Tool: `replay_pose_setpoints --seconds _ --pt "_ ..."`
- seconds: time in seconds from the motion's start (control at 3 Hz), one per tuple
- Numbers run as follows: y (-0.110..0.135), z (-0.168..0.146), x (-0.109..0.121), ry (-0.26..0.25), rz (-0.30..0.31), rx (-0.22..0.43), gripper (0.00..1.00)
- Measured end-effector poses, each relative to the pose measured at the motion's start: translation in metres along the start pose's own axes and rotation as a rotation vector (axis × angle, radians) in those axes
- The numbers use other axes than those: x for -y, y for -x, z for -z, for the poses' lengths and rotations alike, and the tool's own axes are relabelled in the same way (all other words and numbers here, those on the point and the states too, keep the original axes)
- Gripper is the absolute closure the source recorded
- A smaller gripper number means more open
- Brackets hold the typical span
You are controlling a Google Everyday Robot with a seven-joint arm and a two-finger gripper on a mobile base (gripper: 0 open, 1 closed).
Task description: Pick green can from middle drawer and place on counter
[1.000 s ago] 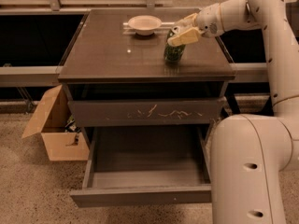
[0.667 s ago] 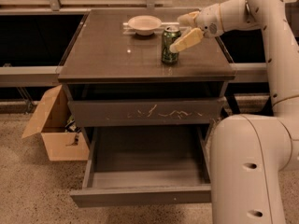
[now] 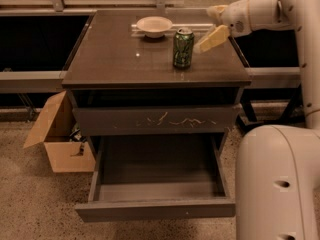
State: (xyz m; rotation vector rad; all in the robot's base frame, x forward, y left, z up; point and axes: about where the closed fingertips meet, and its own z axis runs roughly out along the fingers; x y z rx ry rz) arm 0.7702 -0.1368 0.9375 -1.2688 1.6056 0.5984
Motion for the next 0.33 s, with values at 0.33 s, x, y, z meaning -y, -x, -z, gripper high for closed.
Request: replay_pose_setpoints --seconds 0.33 --pt "0.0044 0.0327 0.0084 -0.072 0.001 0.020 0.00"
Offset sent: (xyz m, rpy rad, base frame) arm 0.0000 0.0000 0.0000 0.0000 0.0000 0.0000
